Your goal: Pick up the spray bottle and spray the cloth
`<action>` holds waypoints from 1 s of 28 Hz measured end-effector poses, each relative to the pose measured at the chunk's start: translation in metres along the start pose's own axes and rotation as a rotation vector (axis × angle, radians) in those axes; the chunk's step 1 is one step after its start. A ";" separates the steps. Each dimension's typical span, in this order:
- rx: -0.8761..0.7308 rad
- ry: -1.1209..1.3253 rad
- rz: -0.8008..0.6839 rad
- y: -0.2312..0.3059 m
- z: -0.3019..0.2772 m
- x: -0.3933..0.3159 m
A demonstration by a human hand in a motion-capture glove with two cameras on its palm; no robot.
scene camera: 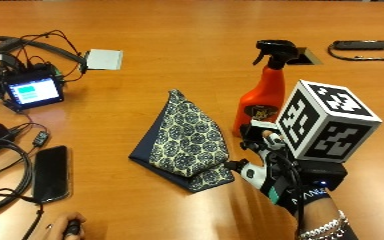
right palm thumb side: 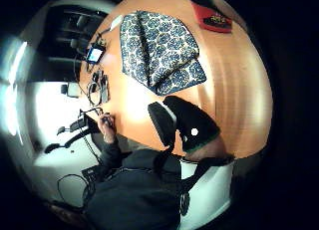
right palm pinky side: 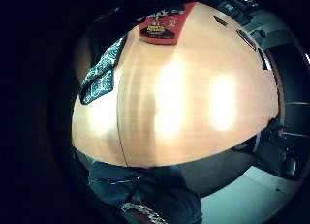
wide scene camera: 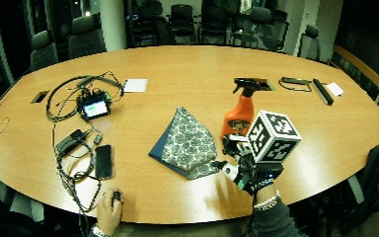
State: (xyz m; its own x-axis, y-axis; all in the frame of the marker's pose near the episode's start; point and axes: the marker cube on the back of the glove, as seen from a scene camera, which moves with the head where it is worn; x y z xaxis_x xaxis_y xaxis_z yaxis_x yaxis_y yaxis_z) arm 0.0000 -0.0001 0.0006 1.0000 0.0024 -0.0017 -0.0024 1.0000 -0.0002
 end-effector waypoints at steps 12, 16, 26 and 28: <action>-0.018 0.004 -0.006 -0.001 0.004 -0.003; -0.019 0.007 -0.009 -0.002 0.004 -0.003; 0.018 -0.018 -0.007 -0.011 0.002 -0.007; 0.047 -0.025 0.007 -0.016 0.000 -0.009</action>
State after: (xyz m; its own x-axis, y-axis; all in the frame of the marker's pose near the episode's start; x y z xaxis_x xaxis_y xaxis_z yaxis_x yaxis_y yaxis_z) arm -0.0086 -0.0160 0.0005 0.9997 0.0087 0.0235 -0.0098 0.9989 0.0468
